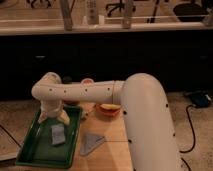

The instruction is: Place sponge in tray

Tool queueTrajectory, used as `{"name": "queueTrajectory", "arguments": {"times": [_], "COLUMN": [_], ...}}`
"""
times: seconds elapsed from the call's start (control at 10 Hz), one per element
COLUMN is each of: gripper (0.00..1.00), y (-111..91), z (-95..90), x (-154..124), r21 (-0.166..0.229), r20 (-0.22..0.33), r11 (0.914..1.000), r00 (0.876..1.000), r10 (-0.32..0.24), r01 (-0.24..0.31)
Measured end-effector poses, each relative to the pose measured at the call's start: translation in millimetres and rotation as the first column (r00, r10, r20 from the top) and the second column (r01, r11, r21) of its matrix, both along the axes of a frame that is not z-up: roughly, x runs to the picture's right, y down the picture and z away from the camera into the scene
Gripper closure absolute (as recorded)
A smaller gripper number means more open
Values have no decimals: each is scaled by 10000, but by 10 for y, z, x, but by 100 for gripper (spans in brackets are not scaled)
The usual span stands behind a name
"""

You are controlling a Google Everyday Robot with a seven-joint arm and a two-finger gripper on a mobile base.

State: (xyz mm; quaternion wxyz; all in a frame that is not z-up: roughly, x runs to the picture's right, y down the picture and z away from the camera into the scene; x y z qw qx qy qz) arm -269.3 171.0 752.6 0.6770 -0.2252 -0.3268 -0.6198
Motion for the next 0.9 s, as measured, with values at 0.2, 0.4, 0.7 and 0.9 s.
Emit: {"name": "queueTrajectory", "arguments": {"times": [0.2, 0.4, 0.7, 0.9], "gripper": [20, 20, 20, 20], "y": [-24, -27, -35, -43], "z": [9, 26, 44, 67], "x": [-7, -13, -41, -40], "r21": [11, -18, -27, -32], "r20": [-2, 13, 92, 118], "r11": [10000, 10000, 10000, 10000], "r00": [10000, 10000, 10000, 9999], "r10": [13, 20, 24, 44], "r01": [-13, -20, -24, -43]}}
